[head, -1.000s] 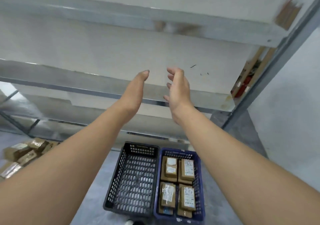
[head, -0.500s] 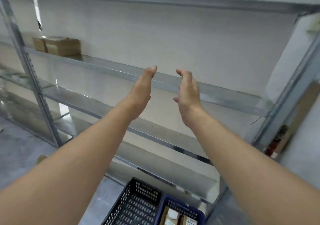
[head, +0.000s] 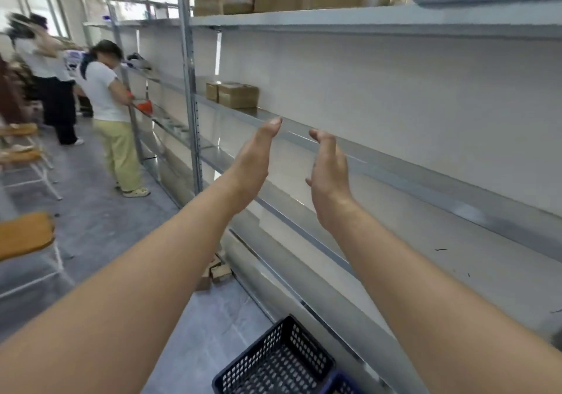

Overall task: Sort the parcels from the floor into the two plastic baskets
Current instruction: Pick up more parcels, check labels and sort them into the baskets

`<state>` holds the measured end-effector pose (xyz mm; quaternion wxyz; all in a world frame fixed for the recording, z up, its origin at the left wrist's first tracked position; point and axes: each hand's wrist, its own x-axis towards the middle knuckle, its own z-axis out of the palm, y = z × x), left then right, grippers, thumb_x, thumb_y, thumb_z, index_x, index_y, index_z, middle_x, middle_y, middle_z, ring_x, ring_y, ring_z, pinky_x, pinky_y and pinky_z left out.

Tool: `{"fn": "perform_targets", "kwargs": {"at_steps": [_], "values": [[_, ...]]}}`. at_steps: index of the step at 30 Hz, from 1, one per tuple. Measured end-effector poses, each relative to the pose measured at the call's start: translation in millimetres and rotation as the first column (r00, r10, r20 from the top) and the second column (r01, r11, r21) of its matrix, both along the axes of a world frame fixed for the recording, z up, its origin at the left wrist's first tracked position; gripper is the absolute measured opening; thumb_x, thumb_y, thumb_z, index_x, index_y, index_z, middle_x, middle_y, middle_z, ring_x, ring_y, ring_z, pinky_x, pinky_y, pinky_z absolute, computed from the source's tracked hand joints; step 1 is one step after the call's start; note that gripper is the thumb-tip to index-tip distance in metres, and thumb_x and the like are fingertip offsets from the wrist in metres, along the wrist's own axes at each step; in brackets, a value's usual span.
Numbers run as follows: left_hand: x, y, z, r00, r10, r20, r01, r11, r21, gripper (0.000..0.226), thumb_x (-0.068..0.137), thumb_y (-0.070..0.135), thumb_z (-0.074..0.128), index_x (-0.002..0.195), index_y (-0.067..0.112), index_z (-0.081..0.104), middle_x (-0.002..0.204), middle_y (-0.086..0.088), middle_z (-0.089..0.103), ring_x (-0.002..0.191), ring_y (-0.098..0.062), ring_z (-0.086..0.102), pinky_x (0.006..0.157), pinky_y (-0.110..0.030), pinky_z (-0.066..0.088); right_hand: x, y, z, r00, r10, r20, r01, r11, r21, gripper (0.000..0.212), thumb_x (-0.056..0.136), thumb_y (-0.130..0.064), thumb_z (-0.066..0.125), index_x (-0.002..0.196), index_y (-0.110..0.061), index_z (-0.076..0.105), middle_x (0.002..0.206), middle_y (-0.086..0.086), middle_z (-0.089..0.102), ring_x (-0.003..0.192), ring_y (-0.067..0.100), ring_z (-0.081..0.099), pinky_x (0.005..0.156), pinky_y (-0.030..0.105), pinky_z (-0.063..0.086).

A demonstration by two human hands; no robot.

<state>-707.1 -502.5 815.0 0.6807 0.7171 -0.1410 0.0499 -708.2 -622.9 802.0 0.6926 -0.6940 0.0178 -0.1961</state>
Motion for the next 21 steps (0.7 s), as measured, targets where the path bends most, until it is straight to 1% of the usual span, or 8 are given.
{"fn": "perform_targets", "kwargs": {"at_steps": [3, 6, 8, 10, 12, 14, 16, 21], "values": [[-10.9, 42.9, -12.3, 0.994, 0.111, -0.011, -0.110, 0.994, 0.024, 0.074, 0.092, 0.067, 0.033, 0.158, 0.034, 0.034, 0.166, 0.007, 0.028, 0.154, -0.019, 0.019, 0.125, -0.052, 0.019, 5.6, 39.2, -13.4, 0.992, 0.124, -0.010, -0.124, 0.992, -0.006, 0.049, 0.101, -0.053, 0.038, 0.135, -0.029, 0.065, 0.126, -0.012, 0.058, 0.117, 0.006, 0.052, 0.120, 0.055, 0.043], [-19.3, 83.6, -24.1, 0.981, 0.191, -0.040, -0.191, 0.982, 0.003, 0.055, 0.104, 0.055, 0.032, 0.151, 0.030, 0.046, 0.158, 0.007, 0.040, 0.147, -0.012, 0.032, 0.124, -0.049, 0.022, 13.1, 78.2, -25.5, 0.978, 0.206, -0.020, -0.206, 0.978, -0.015, 0.024, 0.107, -0.048, 0.040, 0.102, -0.039, 0.061, 0.114, -0.009, 0.059, 0.098, 0.002, 0.053, 0.113, 0.054, 0.048], [-18.9, 110.0, -33.8, 0.972, 0.231, -0.047, -0.231, 0.973, -0.002, 0.035, 0.109, 0.045, 0.029, 0.122, 0.036, 0.061, 0.126, 0.019, 0.057, 0.113, 0.017, 0.051, 0.112, -0.036, 0.037, 16.8, 105.6, -33.5, 0.968, 0.248, -0.045, -0.249, 0.968, -0.019, 0.026, 0.100, -0.053, 0.040, 0.098, -0.040, 0.063, 0.107, -0.013, 0.057, 0.100, 0.005, 0.054, 0.110, 0.051, 0.049], [-18.6, 136.5, -39.4, 0.960, 0.276, -0.034, -0.276, 0.961, 0.003, 0.033, 0.110, 0.040, 0.027, 0.100, 0.041, 0.059, 0.101, 0.027, 0.054, 0.076, 0.029, 0.052, 0.089, -0.022, 0.041, 22.1, 134.2, -41.1, 0.958, 0.281, -0.056, -0.283, 0.958, -0.044, 0.034, 0.098, -0.054, 0.038, 0.107, -0.037, 0.067, 0.103, -0.019, 0.055, 0.105, 0.008, 0.056, 0.107, 0.050, 0.050], [-12.0, 165.7, -46.2, 0.954, 0.297, -0.048, -0.297, 0.955, -0.005, 0.033, 0.110, 0.041, 0.027, 0.106, 0.042, 0.060, 0.108, 0.029, 0.055, 0.092, 0.023, 0.054, 0.097, -0.026, 0.042, 31.1, 161.9, -46.7, 0.947, 0.315, -0.057, -0.317, 0.947, -0.046, 0.028, 0.101, -0.053, 0.038, 0.103, -0.040, 0.064, 0.103, -0.024, 0.054, 0.100, 0.003, 0.054, 0.106, 0.048, 0.049], [-4.1, 197.1, -53.4, 0.949, 0.305, -0.082, -0.307, 0.951, -0.024, 0.037, 0.108, 0.045, 0.027, 0.129, 0.039, 0.058, 0.134, 0.021, 0.053, 0.130, 0.000, 0.042, 0.118, -0.040, 0.030, 42.2, 190.7, -51.7, 0.942, 0.329, -0.063, -0.332, 0.942, -0.046, 0.028, 0.095, -0.055, 0.037, 0.099, -0.042, 0.062, 0.105, -0.028, 0.053, 0.099, -0.001, 0.052, 0.108, 0.048, 0.049], [4.7, 227.9, -59.3, 0.941, 0.322, -0.107, -0.325, 0.946, -0.015, 0.050, 0.108, 0.049, 0.028, 0.151, 0.031, 0.046, 0.158, 0.009, 0.040, 0.148, -0.016, 0.029, 0.125, -0.049, 0.021, 53.6, 222.2, -55.9, 0.937, 0.342, -0.076, -0.346, 0.937, -0.053, 0.032, 0.094, -0.055, 0.037, 0.106, -0.042, 0.064, 0.110, -0.028, 0.054, 0.106, 0.001, 0.053, 0.114, 0.052, 0.047], [44.8, 310.3, -80.2, 0.928, 0.346, -0.138, -0.346, 0.938, 0.031, 0.055, 0.107, 0.052, 0.029, 0.155, 0.029, 0.041, 0.163, 0.005, 0.034, 0.150, -0.017, 0.027, 0.124, -0.051, 0.021, 91.4, 301.2, -72.0, 0.940, 0.312, -0.137, -0.321, 0.946, -0.047, 0.025, 0.102, -0.052, 0.040, 0.099, -0.040, 0.062, 0.103, -0.022, 0.053, 0.103, 0.004, 0.054, 0.114, 0.056, 0.047]]}}
